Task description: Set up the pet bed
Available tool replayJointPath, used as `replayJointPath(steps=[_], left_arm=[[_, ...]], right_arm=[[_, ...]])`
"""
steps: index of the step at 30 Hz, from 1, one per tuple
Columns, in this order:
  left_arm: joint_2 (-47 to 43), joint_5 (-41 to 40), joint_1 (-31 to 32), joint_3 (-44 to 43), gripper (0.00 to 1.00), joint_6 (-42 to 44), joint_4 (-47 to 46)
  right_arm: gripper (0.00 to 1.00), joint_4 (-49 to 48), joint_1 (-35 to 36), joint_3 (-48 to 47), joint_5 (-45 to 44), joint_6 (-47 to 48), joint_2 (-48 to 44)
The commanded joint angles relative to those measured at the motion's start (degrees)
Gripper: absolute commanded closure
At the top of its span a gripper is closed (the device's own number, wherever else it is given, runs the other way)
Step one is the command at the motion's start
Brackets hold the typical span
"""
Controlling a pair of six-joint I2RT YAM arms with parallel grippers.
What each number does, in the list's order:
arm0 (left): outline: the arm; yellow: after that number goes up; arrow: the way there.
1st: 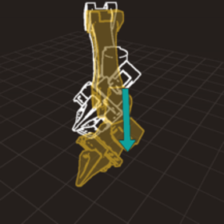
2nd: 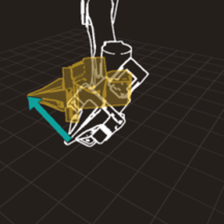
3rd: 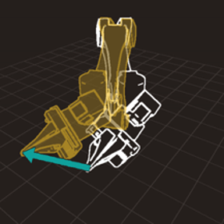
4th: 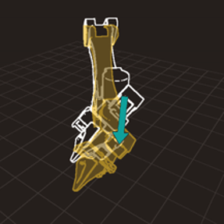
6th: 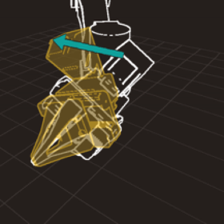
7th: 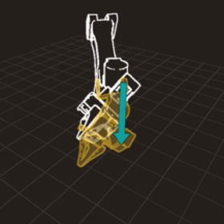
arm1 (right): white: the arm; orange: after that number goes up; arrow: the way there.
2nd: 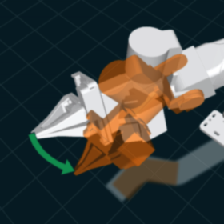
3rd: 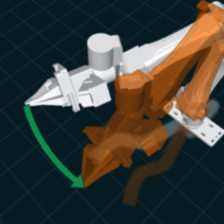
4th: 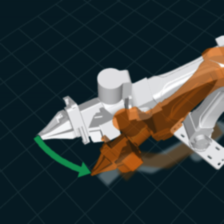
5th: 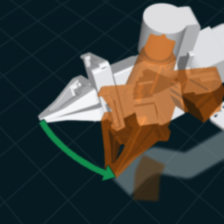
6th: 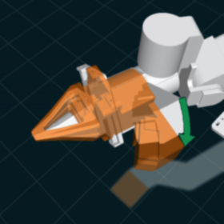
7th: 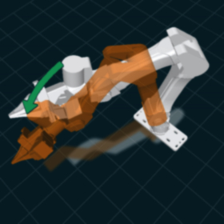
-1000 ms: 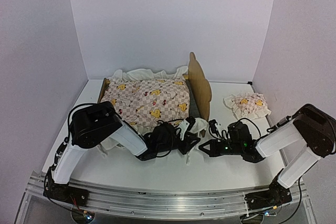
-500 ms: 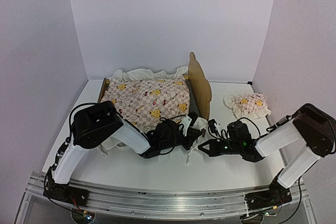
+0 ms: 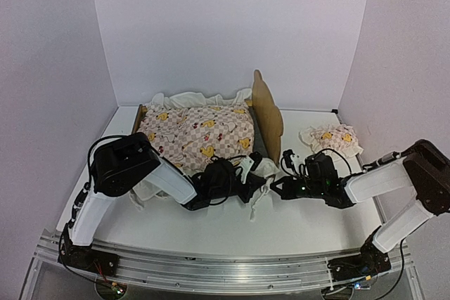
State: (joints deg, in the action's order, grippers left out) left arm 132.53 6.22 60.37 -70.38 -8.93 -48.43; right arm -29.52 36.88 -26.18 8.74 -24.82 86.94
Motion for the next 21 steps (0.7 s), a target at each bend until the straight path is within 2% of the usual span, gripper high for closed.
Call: replayJointPath(steps=[1, 6, 10, 15, 21], left_arm=[[-6.49, 5.43, -1.98, 2.48, 1.0, -0.2, 4.06], [-8.4, 9.36, -2.89, 3.43, 1.0, -1.67, 5.52], [-9.49, 14.11, -3.59, 4.42, 1.0, -3.45, 4.94], [-9.18, 17.9, -4.44, 4.27, 1.0, -6.62, 5.21], [-9.11, 22.46, -5.11, 3.88, 1.0, -7.8, 4.61]], right_arm=[[1.0, 4.27, -0.38, -4.6, -5.81, 3.12, 2.56], [1.0, 4.55, -0.39, -7.92, -3.77, 4.31, 6.15], [1.0, 3.93, -0.38, -8.75, 1.39, 6.31, 7.64], [1.0, -4.18, -0.4, -7.04, 8.52, 8.46, 8.02], [1.0, -5.42, -0.4, -10.64, 12.58, 6.32, 12.21]])
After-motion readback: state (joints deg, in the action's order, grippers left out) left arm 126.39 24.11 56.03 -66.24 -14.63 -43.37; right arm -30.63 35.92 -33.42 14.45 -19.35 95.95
